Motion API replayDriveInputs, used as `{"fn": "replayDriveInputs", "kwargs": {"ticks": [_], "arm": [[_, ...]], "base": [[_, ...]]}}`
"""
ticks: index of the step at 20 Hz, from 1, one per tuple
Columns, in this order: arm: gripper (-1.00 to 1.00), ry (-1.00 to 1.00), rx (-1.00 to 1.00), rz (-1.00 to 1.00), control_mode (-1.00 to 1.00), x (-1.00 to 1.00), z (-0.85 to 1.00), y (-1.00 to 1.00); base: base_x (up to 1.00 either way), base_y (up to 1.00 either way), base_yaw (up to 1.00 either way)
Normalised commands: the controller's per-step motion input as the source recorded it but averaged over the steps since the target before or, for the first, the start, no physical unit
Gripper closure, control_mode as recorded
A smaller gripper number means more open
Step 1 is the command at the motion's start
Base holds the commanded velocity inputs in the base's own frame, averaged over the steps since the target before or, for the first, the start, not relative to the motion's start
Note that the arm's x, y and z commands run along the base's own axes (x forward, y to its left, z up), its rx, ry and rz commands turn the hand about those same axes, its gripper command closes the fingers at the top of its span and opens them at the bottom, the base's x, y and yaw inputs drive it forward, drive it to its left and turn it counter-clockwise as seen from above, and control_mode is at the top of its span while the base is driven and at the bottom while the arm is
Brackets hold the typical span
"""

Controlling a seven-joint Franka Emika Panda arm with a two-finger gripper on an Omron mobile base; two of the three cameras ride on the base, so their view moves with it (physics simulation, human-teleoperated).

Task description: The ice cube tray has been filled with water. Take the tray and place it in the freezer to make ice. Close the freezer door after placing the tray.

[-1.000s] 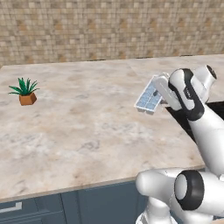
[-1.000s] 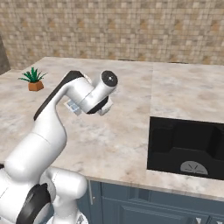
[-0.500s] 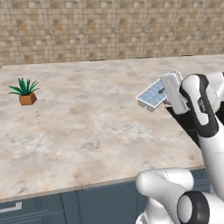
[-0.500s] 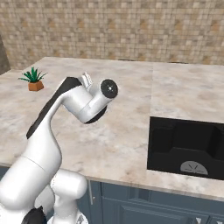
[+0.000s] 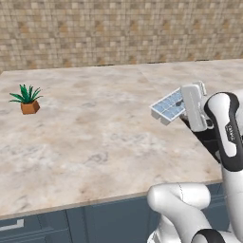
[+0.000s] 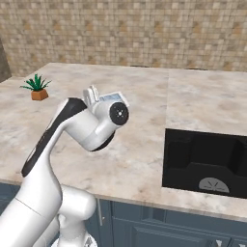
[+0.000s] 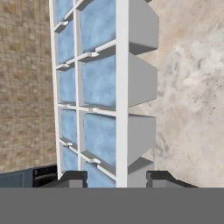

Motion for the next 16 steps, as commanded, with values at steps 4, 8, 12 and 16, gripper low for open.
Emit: {"fn": "replayDriveInputs", "kwargs": {"ticks": [4,8,12,16], "arm": [[1.0,0.04,0.0,0.0,-1.0,0.0,0.4,0.0],[1.0,0.01,0.0,0.0,-1.0,0.0,0.24,0.0],[1.0,0.0,0.0,0.0,-1.0,0.03,0.0,0.0],[1.0,0.0,0.0,0.0,1.0,0.0,0.0,0.0]], "base": [[0.0,0.0,0.0],[0.0,0.0,0.0],[0.0,0.0,0.0],[-0.5,0.0,0.0]]}}
